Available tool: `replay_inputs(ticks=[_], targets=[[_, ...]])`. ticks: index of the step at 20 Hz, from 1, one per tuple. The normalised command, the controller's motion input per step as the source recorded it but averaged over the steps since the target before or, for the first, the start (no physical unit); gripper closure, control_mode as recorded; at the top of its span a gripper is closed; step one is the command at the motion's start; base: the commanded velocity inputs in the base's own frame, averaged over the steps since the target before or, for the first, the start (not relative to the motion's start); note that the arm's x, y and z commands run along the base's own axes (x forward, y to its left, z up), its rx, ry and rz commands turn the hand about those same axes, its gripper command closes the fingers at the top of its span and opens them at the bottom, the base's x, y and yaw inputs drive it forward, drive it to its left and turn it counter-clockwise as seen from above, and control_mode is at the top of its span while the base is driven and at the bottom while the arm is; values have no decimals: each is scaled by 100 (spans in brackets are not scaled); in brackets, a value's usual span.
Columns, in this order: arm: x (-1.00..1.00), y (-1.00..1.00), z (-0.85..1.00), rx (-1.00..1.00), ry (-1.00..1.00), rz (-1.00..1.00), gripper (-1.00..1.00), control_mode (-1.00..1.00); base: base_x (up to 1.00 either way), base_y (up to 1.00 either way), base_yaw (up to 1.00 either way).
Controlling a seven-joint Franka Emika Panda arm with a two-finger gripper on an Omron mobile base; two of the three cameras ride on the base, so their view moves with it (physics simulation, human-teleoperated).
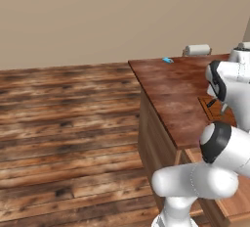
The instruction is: Open the drawer on the right and place the cutting tools on the cutting board.
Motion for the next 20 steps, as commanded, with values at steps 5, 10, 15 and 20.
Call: replay_inputs(ticks=[5, 10, 15, 20], targets=[[59, -28, -28, -5, 5, -21, 100, -100, 0, 0, 0], [42, -38, -35, -1, 3, -17, 100, -100, 0, 0, 0], [23, -37, -34, 0, 0, -9, 100, -100, 0, 0, 0], [23, -29, -32, 0, 0, -2, 100, -100, 0, 0, 0]])
